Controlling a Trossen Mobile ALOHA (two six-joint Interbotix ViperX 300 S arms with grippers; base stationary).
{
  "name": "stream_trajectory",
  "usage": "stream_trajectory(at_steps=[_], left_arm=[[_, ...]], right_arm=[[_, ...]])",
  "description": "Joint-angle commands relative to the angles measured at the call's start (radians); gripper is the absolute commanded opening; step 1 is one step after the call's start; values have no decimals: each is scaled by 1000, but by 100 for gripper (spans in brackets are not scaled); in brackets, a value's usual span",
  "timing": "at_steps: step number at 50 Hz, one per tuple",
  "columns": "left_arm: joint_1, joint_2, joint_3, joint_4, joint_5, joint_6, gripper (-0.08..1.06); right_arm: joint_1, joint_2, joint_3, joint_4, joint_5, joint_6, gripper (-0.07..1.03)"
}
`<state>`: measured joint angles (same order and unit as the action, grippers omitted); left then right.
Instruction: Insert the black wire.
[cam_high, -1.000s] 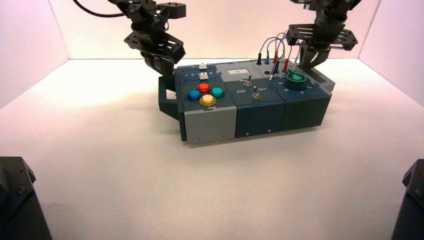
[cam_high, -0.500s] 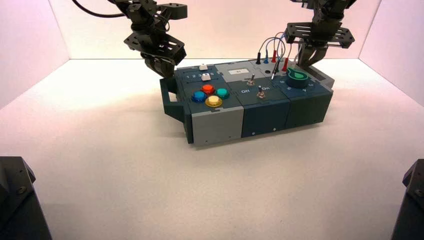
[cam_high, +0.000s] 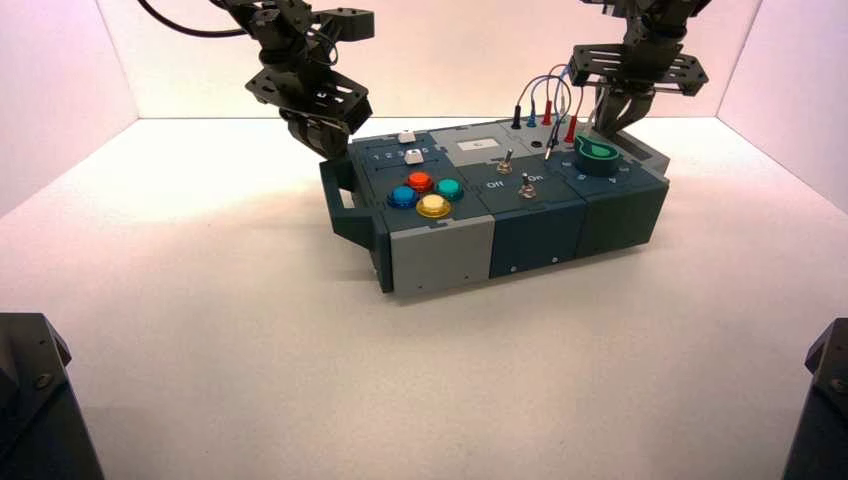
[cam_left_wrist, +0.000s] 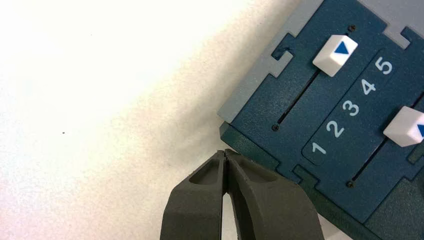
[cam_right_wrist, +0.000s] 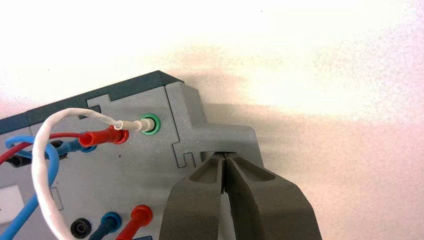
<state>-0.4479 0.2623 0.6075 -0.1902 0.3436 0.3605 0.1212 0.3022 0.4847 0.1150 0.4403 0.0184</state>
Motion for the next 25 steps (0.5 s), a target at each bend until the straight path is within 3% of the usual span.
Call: stream_trajectory(at_steps=[1,25], left_arm=[[-110,-40,-6,-14,-2,2,-3],[-23,-106,-43,3,15,12,-3]], right_arm=[[100,37,26,11,14,14,-2],[92,-95,25,-49,133,41,-2]])
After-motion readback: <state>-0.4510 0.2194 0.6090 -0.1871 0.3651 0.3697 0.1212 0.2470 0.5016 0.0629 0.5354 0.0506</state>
